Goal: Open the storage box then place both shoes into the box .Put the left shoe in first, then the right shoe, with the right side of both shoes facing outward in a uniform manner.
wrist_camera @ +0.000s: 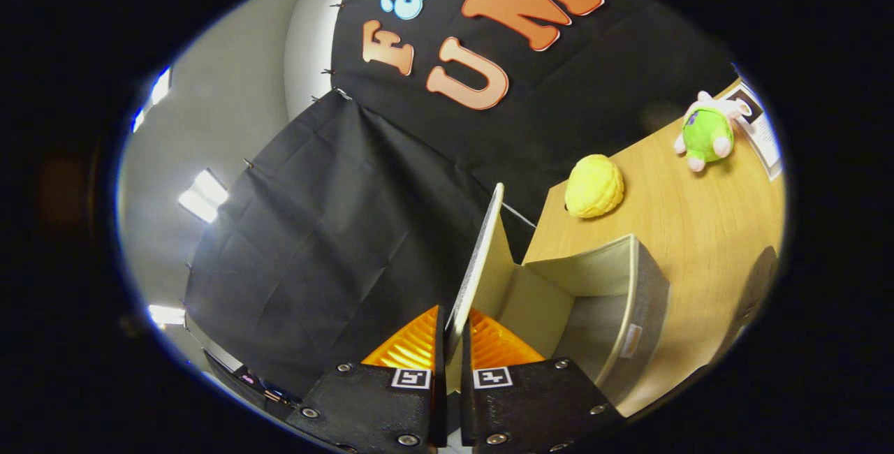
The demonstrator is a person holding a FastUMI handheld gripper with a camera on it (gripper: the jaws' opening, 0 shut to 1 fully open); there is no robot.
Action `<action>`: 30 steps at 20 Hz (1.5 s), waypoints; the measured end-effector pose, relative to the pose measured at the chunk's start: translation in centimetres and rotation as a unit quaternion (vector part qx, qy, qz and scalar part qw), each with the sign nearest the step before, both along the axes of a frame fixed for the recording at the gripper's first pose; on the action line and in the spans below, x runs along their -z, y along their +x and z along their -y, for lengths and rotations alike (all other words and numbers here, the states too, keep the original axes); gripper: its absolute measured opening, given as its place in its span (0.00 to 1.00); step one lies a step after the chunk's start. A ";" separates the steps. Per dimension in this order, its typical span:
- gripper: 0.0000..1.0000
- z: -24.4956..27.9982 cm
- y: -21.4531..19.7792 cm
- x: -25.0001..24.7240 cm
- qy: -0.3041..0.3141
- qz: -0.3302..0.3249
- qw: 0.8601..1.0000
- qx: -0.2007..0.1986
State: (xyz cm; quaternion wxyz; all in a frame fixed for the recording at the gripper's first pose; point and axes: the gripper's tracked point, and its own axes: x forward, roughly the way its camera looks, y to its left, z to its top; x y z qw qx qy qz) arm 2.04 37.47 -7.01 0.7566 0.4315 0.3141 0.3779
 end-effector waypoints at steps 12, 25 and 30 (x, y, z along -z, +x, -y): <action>0.17 -11.1 0.0 -3.4 0.020 0.013 1.000 -0.009; 0.91 -10.6 -1.8 0.1 -0.096 0.046 0.993 -0.043; 0.96 -2.9 -0.7 4.2 -0.196 0.078 0.977 0.021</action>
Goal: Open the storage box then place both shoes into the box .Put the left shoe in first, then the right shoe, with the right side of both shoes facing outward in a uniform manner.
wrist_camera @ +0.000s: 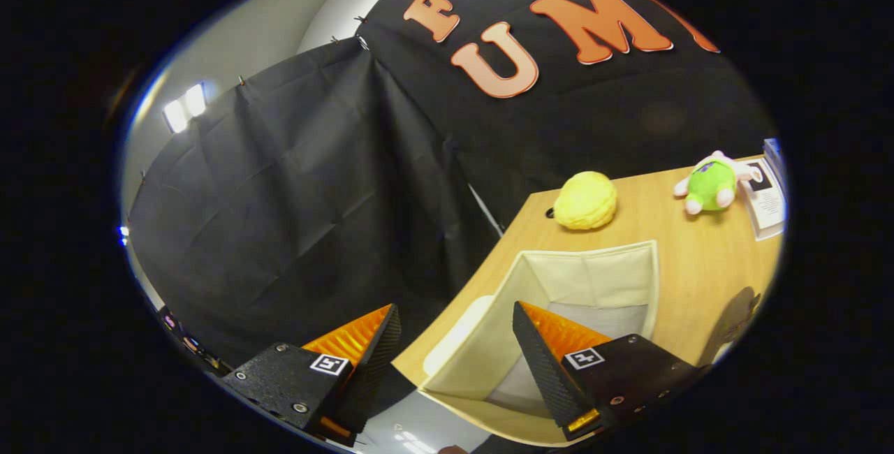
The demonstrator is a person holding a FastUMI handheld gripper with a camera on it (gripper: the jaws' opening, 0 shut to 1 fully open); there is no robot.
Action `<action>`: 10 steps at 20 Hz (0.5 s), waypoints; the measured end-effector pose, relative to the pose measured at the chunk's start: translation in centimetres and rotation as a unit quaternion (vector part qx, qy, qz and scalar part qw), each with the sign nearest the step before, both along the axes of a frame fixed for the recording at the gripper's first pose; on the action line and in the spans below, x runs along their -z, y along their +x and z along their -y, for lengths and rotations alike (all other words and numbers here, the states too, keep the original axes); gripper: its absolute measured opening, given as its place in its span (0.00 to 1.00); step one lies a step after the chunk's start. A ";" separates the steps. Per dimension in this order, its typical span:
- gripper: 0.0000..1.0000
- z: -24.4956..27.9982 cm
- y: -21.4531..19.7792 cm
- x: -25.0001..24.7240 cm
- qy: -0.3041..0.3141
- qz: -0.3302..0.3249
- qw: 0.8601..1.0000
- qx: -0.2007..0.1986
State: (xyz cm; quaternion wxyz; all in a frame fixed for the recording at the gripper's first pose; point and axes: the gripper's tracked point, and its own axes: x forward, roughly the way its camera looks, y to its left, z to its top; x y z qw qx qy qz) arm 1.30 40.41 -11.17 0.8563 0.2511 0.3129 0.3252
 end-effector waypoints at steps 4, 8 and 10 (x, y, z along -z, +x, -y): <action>0.97 6.0 0.2 2.6 -0.069 0.009 0.997 0.038; 0.98 11.9 -0.2 4.6 -0.142 0.032 0.987 0.071; 0.98 14.6 -0.8 6.0 -0.159 0.026 0.983 0.088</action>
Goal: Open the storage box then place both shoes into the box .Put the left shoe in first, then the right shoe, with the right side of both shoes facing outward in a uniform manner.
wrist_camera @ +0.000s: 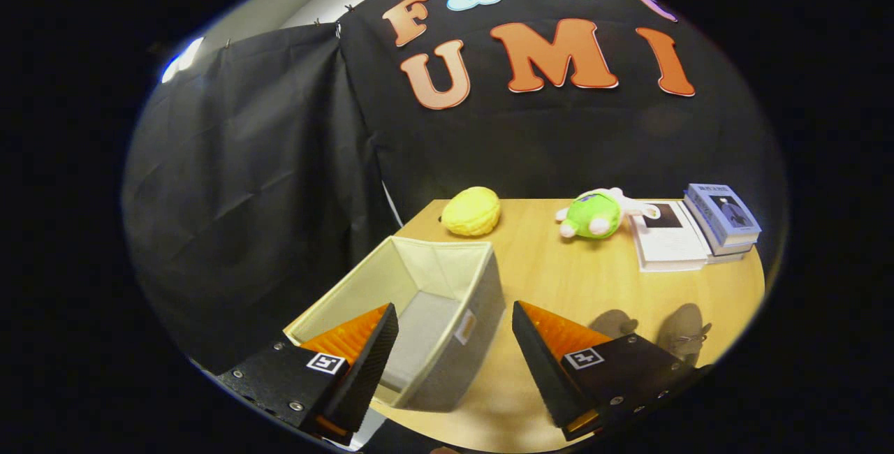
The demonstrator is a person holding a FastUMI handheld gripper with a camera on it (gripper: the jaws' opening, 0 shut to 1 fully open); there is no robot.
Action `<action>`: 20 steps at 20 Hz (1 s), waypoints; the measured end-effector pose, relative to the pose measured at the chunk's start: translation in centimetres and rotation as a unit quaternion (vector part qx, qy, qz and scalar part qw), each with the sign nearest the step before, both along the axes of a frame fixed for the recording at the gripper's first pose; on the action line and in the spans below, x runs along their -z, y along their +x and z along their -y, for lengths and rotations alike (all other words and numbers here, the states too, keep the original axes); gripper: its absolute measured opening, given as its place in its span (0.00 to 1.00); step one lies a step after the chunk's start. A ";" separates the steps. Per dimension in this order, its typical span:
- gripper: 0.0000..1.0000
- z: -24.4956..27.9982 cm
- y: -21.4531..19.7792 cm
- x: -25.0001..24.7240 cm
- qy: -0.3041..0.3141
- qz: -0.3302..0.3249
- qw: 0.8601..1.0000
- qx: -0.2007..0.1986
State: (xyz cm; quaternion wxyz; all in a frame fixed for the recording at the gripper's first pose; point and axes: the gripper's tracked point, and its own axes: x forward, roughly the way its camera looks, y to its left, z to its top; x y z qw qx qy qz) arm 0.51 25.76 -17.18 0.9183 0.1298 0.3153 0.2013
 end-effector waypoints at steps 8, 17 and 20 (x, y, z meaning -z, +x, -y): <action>0.94 10.5 -1.5 6.8 -0.018 -0.063 0.992 0.109; 0.78 14.9 -2.4 14.3 -0.041 -0.139 0.979 0.146; 0.70 15.1 -2.2 16.4 -0.059 -0.154 0.975 0.147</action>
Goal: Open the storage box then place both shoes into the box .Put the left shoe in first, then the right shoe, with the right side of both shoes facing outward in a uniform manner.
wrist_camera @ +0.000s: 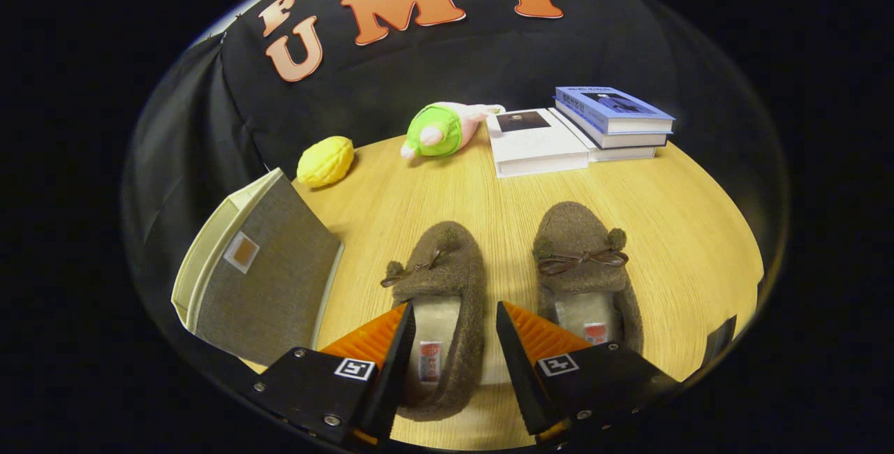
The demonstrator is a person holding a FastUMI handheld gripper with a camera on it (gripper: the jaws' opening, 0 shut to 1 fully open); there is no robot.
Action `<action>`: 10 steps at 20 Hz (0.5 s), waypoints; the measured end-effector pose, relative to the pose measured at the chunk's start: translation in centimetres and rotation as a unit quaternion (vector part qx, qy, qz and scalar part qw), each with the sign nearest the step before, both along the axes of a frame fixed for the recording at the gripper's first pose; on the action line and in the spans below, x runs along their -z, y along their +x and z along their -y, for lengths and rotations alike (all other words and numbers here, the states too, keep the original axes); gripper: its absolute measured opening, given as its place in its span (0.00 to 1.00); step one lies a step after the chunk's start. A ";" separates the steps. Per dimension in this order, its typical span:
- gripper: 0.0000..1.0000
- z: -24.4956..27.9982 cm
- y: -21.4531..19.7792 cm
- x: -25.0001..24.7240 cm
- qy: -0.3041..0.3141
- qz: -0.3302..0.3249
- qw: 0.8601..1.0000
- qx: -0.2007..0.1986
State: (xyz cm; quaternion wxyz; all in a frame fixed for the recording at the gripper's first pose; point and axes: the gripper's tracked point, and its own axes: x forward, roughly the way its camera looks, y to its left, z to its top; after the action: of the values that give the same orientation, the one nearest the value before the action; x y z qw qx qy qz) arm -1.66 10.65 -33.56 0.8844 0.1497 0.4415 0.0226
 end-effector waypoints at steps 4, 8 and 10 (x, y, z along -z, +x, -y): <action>0.57 0.8 0.5 1.4 -0.050 -0.014 0.999 0.001; 0.42 0.8 0.9 2.8 -0.057 -0.031 0.998 0.022; 0.35 0.7 1.1 3.5 -0.063 -0.036 0.997 0.028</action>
State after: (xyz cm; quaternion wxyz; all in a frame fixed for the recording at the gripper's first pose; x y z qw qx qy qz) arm -0.60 10.00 -37.06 0.8757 0.1071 0.4695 -0.0357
